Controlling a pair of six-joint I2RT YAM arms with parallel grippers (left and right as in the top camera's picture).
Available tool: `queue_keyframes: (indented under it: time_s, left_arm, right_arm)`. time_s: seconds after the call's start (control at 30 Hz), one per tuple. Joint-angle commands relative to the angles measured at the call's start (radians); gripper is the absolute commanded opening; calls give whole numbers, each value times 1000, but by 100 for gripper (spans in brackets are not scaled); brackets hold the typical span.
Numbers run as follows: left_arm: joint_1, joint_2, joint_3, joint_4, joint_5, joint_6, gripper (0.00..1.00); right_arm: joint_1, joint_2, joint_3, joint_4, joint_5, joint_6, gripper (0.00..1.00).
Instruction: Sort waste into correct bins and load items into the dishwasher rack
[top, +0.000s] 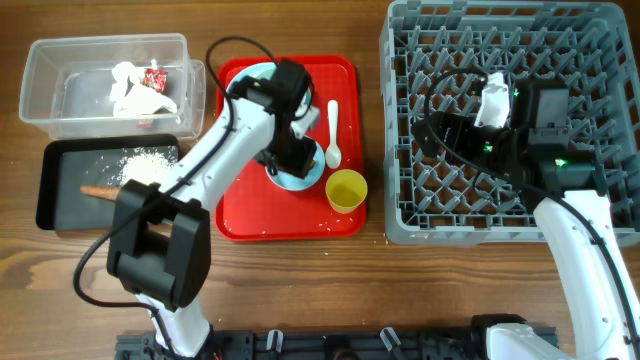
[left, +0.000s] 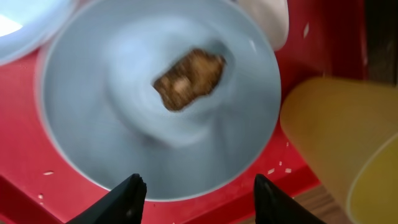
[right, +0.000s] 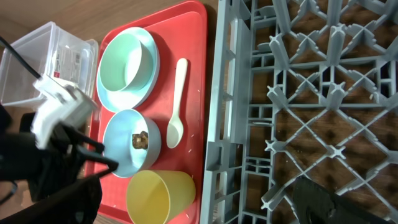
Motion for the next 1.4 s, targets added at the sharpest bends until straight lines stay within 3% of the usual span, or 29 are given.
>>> queue_keyframes:
  time_s: [0.0,0.07,0.2,0.3,0.37,0.4,0.63,0.73,0.9,1.0,1.1,1.27,1.37]
  left_arm:
    - [-48,6,-46,-29,15,134,57]
    - [-70,6,-68,-9,-9,158,57]
    - [-71,6,-191,174,-72,158,51]
    - [-71,6,-224,240,-110,153,30]
    - [-71,6,-223,245,-113,150,7]
    - [-71,5,-223,242,-128,115,4]
    - [-52,-109,-99,140,-135,-206,4]
    - [35,-215,-60,115,2,-276,4]
    - [311,-279,-60,42,231,-248,4]
    - [467,-276,-75,14,394,-152,4]
    - [659,-276,-126,10,701,32,4]
    - [883,-275,-211,12,869,187,4]
    - [1038,-271,-293,42,1147,332,4]
  right_arm:
    - [-1,9,18,-2,17,2,100]
    - [-1,10,18,-1,17,1,100]
    - [-1,9,18,-1,18,1,100]
    - [-1,9,18,-1,21,1,100]
    - [-1,10,18,-1,21,2,100]
    - [-1,10,18,-1,21,1,100]
    - [-1,10,18,2,21,2,100]
    - [-1,10,18,2,21,2,100]
    - [-1,10,18,3,21,1,100]
    - [-1,10,18,3,20,2,100]
    - [-1,10,18,1,20,4,100]
    - [-1,10,18,1,20,4,100]
    - [-1,9,18,1,20,4,100]
